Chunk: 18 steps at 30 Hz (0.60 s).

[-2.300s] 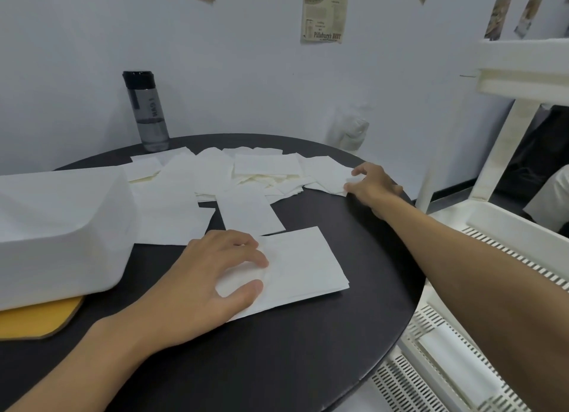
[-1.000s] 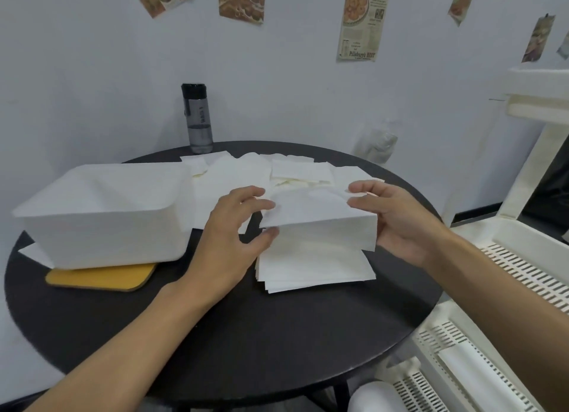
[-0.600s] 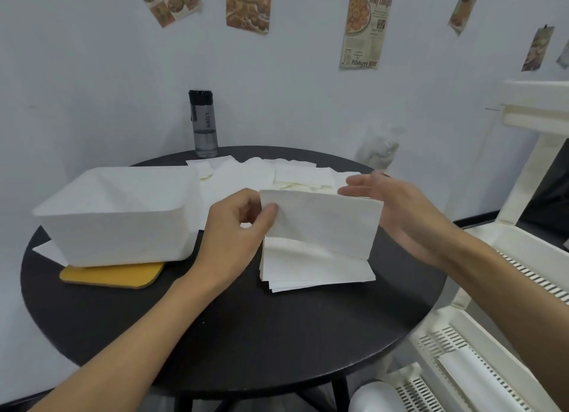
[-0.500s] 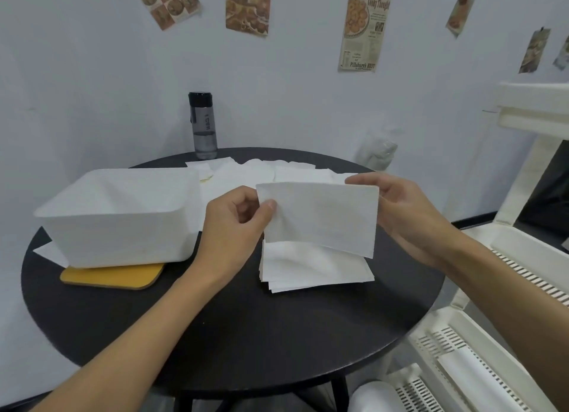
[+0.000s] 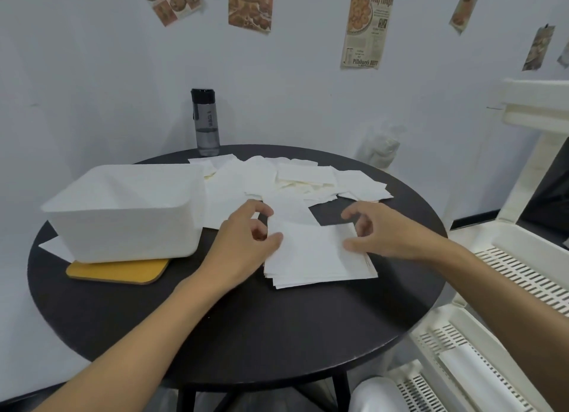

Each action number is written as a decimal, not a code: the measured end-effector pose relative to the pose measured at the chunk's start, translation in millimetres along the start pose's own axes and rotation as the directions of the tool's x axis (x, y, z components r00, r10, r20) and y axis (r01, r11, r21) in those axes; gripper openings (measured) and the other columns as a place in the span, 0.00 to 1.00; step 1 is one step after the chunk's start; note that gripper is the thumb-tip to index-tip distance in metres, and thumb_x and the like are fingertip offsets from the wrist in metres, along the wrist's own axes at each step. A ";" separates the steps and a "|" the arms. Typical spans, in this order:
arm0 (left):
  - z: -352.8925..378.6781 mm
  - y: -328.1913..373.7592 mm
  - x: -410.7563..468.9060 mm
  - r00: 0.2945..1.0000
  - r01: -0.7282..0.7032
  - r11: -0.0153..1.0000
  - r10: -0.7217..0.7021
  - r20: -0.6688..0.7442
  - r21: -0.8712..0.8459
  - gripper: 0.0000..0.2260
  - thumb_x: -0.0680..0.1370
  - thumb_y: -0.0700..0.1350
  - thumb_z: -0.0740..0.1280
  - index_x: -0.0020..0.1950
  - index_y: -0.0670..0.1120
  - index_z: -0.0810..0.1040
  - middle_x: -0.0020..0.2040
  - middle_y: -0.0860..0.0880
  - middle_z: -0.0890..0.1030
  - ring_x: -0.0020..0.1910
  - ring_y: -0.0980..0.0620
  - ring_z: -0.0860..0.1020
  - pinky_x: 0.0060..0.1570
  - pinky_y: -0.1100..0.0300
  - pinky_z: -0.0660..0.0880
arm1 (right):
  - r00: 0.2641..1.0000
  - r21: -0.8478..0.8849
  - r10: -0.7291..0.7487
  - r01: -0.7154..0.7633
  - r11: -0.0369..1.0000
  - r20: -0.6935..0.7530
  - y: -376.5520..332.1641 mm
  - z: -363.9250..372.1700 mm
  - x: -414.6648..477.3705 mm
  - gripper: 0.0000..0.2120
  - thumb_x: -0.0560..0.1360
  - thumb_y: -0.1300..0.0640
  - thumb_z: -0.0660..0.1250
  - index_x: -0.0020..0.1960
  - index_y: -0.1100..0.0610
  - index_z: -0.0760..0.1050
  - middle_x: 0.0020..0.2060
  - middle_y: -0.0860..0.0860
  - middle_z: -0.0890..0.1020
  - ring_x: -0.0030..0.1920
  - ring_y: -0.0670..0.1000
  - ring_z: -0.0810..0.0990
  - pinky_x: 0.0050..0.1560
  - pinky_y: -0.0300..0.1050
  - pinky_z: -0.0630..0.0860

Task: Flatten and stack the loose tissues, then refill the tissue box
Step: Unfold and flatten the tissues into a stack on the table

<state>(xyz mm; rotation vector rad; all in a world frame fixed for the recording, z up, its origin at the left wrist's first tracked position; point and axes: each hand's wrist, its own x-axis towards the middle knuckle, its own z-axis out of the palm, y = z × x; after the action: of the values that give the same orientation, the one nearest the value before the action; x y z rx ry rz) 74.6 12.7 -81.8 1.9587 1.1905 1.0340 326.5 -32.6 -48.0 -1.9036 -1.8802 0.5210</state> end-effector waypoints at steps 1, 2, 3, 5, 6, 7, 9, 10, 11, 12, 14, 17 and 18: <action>1.3 -2.8 -0.7 1.000 -0.008 0.999 0.007 0.018 0.054 0.12 0.76 0.46 0.73 0.56 0.54 0.74 0.35 0.53 0.78 0.33 0.60 0.73 0.41 0.63 0.69 | 1.000 -0.070 -0.010 0.009 0.998 -0.014 0.3 -1.6 1.9 0.22 0.73 0.50 0.74 0.65 0.51 0.73 0.48 0.48 0.77 0.46 0.45 0.77 0.46 0.34 0.73; 2.1 -4.9 -1.4 0.999 -0.012 0.994 0.009 0.035 0.104 0.12 0.76 0.48 0.73 0.57 0.55 0.74 0.40 0.55 0.77 0.36 0.60 0.74 0.42 0.65 0.69 | 1.000 -0.114 -0.026 0.025 0.993 -0.011 -0.5 -2.7 4.3 0.23 0.74 0.48 0.73 0.66 0.50 0.73 0.54 0.48 0.77 0.52 0.46 0.76 0.55 0.38 0.73; 2.4 -6.0 -2.4 0.998 -0.020 0.988 0.011 0.056 0.154 0.13 0.76 0.50 0.72 0.58 0.56 0.74 0.45 0.56 0.76 0.41 0.60 0.74 0.44 0.66 0.70 | 0.999 -0.138 -0.043 0.045 0.989 0.017 -1.9 -3.5 6.6 0.25 0.74 0.46 0.73 0.68 0.50 0.72 0.59 0.47 0.76 0.59 0.47 0.75 0.62 0.43 0.71; 2.8 -8.3 -3.4 0.996 -0.024 0.973 0.003 0.093 0.230 0.14 0.76 0.54 0.71 0.59 0.58 0.72 0.53 0.58 0.74 0.51 0.60 0.74 0.55 0.61 0.71 | 0.991 -0.138 -0.060 0.076 0.988 0.123 -6.0 -3.2 11.6 0.30 0.74 0.43 0.72 0.73 0.50 0.68 0.65 0.45 0.73 0.66 0.46 0.72 0.68 0.44 0.67; 2.5 -9.0 -3.6 0.994 -0.016 0.968 -0.011 0.106 0.250 0.15 0.76 0.55 0.71 0.60 0.58 0.72 0.55 0.58 0.73 0.54 0.59 0.73 0.60 0.57 0.71 | 0.983 -0.137 -0.055 0.080 0.987 0.176 -7.9 -2.3 14.6 0.33 0.74 0.41 0.72 0.74 0.49 0.65 0.66 0.45 0.73 0.66 0.46 0.72 0.68 0.43 0.68; 1.8 -8.8 -4.5 0.993 -0.005 0.965 -0.026 0.116 0.261 0.15 0.76 0.56 0.70 0.60 0.59 0.71 0.56 0.59 0.73 0.56 0.58 0.73 0.64 0.53 0.70 | 0.976 -0.148 -0.040 0.073 0.986 0.216 -9.1 -1.6 18.1 0.36 0.73 0.40 0.72 0.75 0.49 0.63 0.66 0.45 0.73 0.65 0.46 0.73 0.67 0.42 0.68; 0.9 -8.1 -6.5 0.991 0.004 0.964 -0.039 0.130 0.265 0.15 0.76 0.57 0.70 0.60 0.60 0.70 0.57 0.59 0.73 0.59 0.58 0.72 0.68 0.50 0.68 | 0.963 -0.174 -0.001 0.050 0.983 0.269 -10.7 -1.9 23.3 0.40 0.70 0.39 0.74 0.76 0.48 0.61 0.63 0.43 0.74 0.62 0.46 0.74 0.66 0.43 0.70; 0.8 -8.1 -7.3 0.991 0.002 0.965 -0.038 0.132 0.261 0.15 0.76 0.57 0.70 0.60 0.61 0.69 0.57 0.60 0.74 0.59 0.58 0.72 0.68 0.49 0.68 | 0.957 -0.180 0.012 0.042 0.983 0.290 -12.2 -3.0 24.1 0.41 0.69 0.39 0.75 0.75 0.48 0.61 0.60 0.43 0.74 0.61 0.46 0.75 0.65 0.44 0.71; 0.8 -7.9 -8.1 0.991 -0.003 0.966 -0.032 0.131 0.259 0.15 0.76 0.57 0.70 0.60 0.61 0.69 0.58 0.60 0.74 0.60 0.58 0.72 0.68 0.49 0.68 | 0.949 -0.190 0.021 0.041 0.981 0.314 -14.0 -4.4 24.4 0.41 0.69 0.38 0.76 0.75 0.48 0.62 0.58 0.42 0.75 0.59 0.46 0.76 0.64 0.45 0.72; 0.6 -7.4 -8.8 0.991 -0.006 0.967 -0.028 0.129 0.256 0.15 0.76 0.57 0.70 0.60 0.61 0.69 0.58 0.60 0.74 0.60 0.59 0.73 0.69 0.48 0.68 | 0.941 -0.206 0.023 0.050 0.977 0.337 -15.8 -5.7 23.9 0.39 0.68 0.39 0.76 0.73 0.48 0.64 0.56 0.41 0.75 0.58 0.45 0.77 0.62 0.43 0.73; 0.7 -8.5 -9.1 0.992 -0.004 0.971 -0.026 0.124 0.237 0.16 0.76 0.57 0.71 0.60 0.60 0.70 0.58 0.61 0.75 0.60 0.59 0.73 0.69 0.48 0.68 | 0.928 -0.213 0.013 0.072 0.974 0.371 -19.3 -6.5 20.7 0.31 0.69 0.40 0.76 0.67 0.49 0.71 0.53 0.41 0.78 0.53 0.44 0.79 0.55 0.39 0.75; 1.2 -8.2 -9.8 0.993 -0.004 0.976 -0.022 0.118 0.220 0.16 0.76 0.57 0.71 0.60 0.60 0.71 0.57 0.62 0.75 0.59 0.60 0.73 0.69 0.49 0.67 | 0.923 -0.165 0.002 0.067 0.984 0.385 -18.8 -3.8 17.6 0.22 0.68 0.41 0.77 0.57 0.49 0.76 0.51 0.43 0.82 0.51 0.47 0.82 0.53 0.41 0.77; 1.1 -8.5 -9.7 0.992 -0.001 0.976 -0.026 0.120 0.217 0.16 0.76 0.57 0.71 0.60 0.60 0.71 0.57 0.62 0.75 0.59 0.60 0.73 0.69 0.49 0.67 | 0.922 -0.147 0.004 0.057 0.987 0.387 -18.9 -3.1 16.3 0.20 0.69 0.43 0.77 0.55 0.49 0.77 0.50 0.44 0.83 0.50 0.48 0.82 0.51 0.42 0.77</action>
<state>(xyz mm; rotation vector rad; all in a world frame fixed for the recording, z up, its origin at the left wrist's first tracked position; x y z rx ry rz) 69.2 7.2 -92.2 2.1446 1.2904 0.7916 312.5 -16.4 -34.9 -1.9809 -2.2493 0.8137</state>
